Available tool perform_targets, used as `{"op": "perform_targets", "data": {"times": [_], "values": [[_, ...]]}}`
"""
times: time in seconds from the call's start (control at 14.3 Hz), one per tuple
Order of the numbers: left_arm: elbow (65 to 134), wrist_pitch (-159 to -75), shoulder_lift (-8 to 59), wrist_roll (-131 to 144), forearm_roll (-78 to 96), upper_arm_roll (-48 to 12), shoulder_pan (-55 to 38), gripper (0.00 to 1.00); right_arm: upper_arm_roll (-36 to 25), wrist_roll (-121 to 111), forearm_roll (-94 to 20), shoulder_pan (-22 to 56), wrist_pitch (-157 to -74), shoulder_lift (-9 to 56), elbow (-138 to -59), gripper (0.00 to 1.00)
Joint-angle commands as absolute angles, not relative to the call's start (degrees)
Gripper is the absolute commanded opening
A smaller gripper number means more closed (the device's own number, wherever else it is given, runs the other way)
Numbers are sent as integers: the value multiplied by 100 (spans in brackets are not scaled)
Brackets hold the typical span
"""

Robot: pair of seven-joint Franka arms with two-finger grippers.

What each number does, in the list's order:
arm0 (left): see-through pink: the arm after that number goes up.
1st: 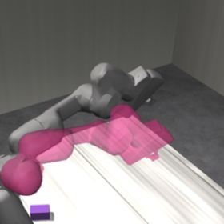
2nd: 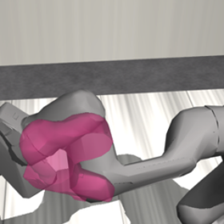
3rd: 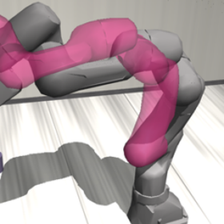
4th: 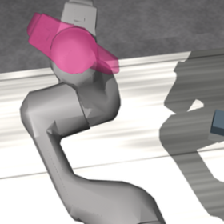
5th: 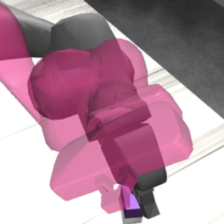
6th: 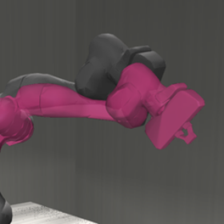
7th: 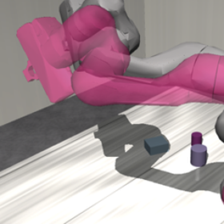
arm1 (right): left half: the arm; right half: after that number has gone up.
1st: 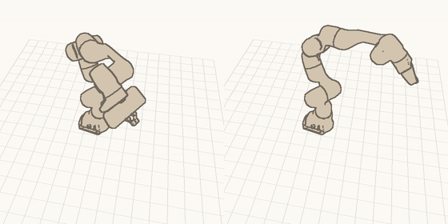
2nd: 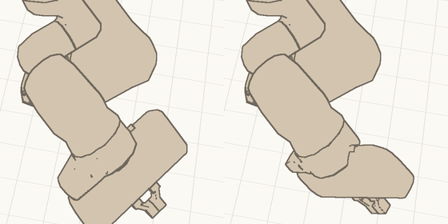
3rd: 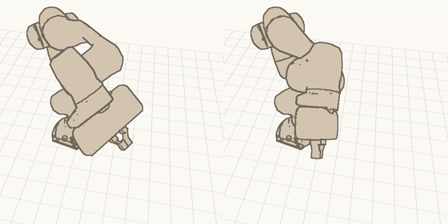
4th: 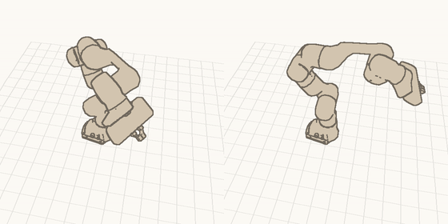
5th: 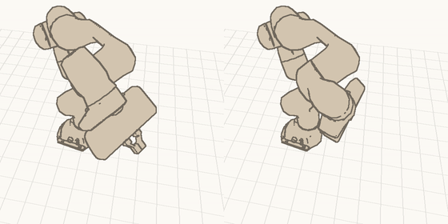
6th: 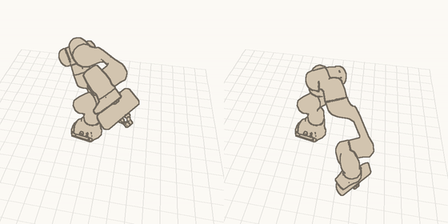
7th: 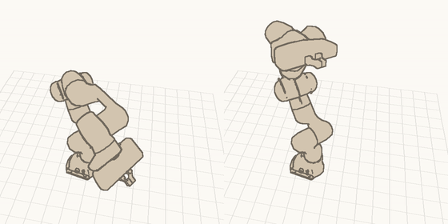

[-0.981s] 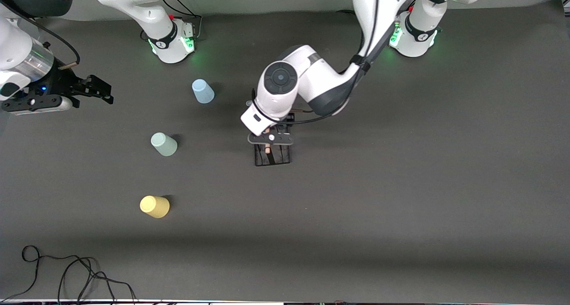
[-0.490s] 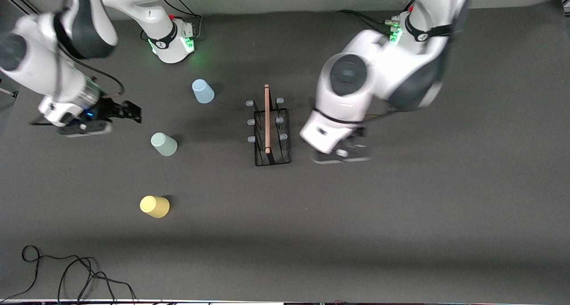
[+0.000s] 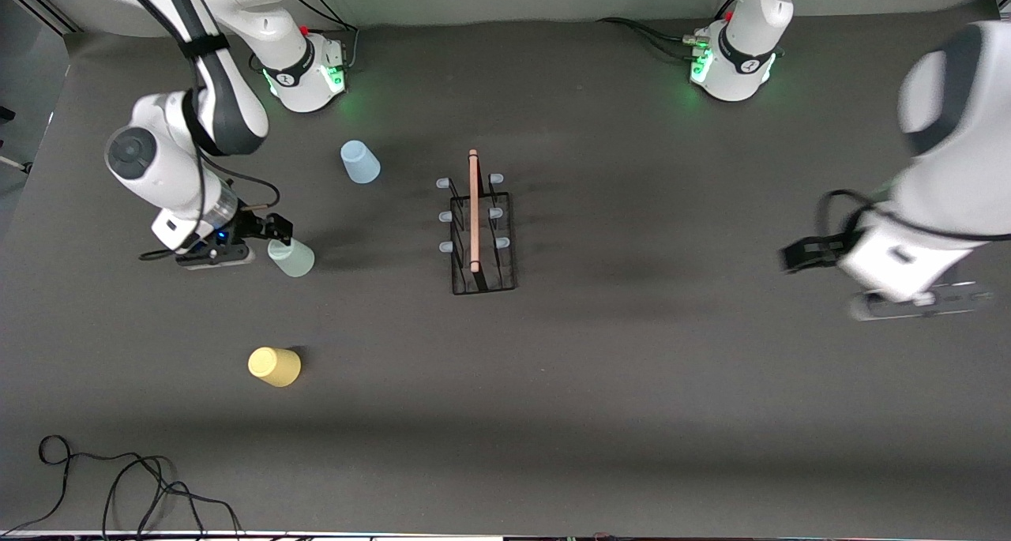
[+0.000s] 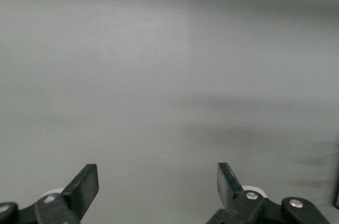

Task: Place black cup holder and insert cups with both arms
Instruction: 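Release the rack and withdraw the left gripper while the right gripper grasps the green cup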

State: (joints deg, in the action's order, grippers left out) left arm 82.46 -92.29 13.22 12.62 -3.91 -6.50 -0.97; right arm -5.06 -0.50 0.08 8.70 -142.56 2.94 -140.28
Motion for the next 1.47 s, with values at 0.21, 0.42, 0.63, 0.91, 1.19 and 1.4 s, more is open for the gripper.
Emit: {"op": "perform_targets", "data": {"times": [0.21, 0.42, 0.63, 0.91, 1.19, 1.4], "values": [[9888, -10029, 159, 993, -404, -721, 535, 100, -562, 70, -44, 914, -14845, 949, -14186, 98], [9704, -10116, 342, 984, -457, -712, 633, 100, -571, 79, -53, 914, -14539, 897, -14142, 42], [9642, -10160, 422, 976, -492, -712, 642, 100, -580, 97, -70, 905, -13618, 485, -13678, 31], [9650, -10116, 317, 976, -510, -126, 92, 100, -580, 500, -70, 914, -11186, 88, -12081, 29], [9659, -10116, 290, 976, -501, 273, -290, 100, -519, 1701, -79, 1106, -9618, -209, -10987, 28], [9659, -10090, 290, 949, -501, 272, -308, 100, -536, 3316, -385, 1739, -9370, -632, -11004, 27]]}}
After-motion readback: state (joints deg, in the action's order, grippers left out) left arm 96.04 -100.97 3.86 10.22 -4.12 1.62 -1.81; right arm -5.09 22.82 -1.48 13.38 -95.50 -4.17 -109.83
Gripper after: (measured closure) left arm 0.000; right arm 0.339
